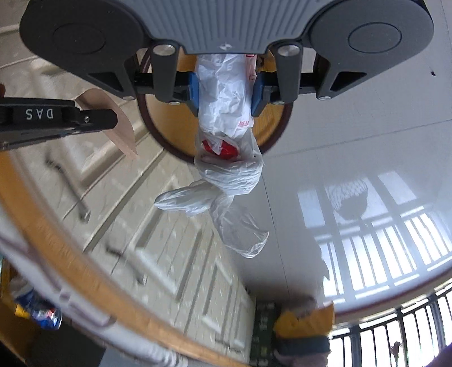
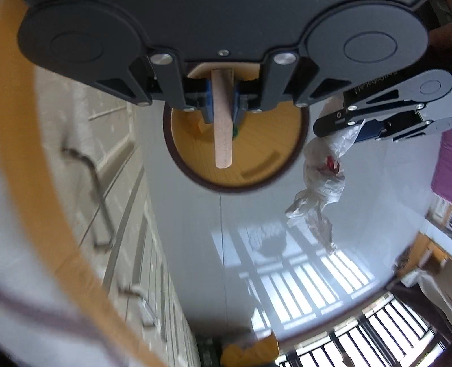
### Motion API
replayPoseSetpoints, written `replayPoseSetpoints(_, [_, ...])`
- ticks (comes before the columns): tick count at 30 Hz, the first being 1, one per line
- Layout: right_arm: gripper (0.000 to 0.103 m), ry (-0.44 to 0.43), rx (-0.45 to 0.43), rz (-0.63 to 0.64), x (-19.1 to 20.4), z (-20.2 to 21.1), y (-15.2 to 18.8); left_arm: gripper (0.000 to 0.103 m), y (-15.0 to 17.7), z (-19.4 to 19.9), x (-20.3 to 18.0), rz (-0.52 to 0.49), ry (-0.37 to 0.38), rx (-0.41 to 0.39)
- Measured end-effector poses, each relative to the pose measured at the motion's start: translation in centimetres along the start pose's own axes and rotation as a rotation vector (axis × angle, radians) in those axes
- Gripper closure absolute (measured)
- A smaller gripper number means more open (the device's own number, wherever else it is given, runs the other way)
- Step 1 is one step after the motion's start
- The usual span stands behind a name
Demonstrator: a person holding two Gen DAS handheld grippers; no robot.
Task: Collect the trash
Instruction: 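Carry the white bag and wooden stick with both tools over the wastebasket, then open left tool to drop the bag while right tool releases the stick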
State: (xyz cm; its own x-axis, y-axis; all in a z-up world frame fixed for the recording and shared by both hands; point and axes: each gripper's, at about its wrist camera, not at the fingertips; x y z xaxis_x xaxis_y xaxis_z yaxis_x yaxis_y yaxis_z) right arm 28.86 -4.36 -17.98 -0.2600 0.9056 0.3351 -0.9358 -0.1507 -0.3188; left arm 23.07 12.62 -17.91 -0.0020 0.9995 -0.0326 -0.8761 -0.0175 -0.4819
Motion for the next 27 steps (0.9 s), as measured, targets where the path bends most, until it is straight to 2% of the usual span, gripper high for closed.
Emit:
replayPoseSetpoints(10, [0.088, 0.031, 0.139, -0.006, -1.5, -5.8, 0.2, 0.065, 2.9, -7.4, 0.0, -0.157, 0.083, 0.143])
replayPoseSetpoints(19, [0.088, 0.010, 0.209, -0.029, -2.8, -8.9, 0.1, 0.064, 3.9, -13.4, -0.9, -0.287, 0.140, 0.250])
replayPoseSetpoints(23, [0.088, 0.008, 0.229, -0.027, -2.9, -10.2, -0.1, 0.064, 4.0, -15.2, -1.5, -0.375, 0.121, 0.284])
replayPoseSetpoints(27, [0.088, 0.010, 0.240, -0.033, -3.1, -11.1, 0.0, 0.062, 3.6, -16.4, -1.5, -0.401, 0.079, 0.256])
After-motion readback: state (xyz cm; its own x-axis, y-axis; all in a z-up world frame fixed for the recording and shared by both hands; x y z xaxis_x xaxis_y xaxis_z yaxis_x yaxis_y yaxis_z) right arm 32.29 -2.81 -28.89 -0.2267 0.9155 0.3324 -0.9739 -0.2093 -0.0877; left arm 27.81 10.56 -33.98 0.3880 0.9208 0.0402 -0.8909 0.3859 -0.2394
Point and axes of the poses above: each gripper's, at about its wrist camera, not at the fingertips, and z roughly against the way its jaws point, x to its left, y to its underside, and after that the axes turned 7 degrees about -y, right-handed
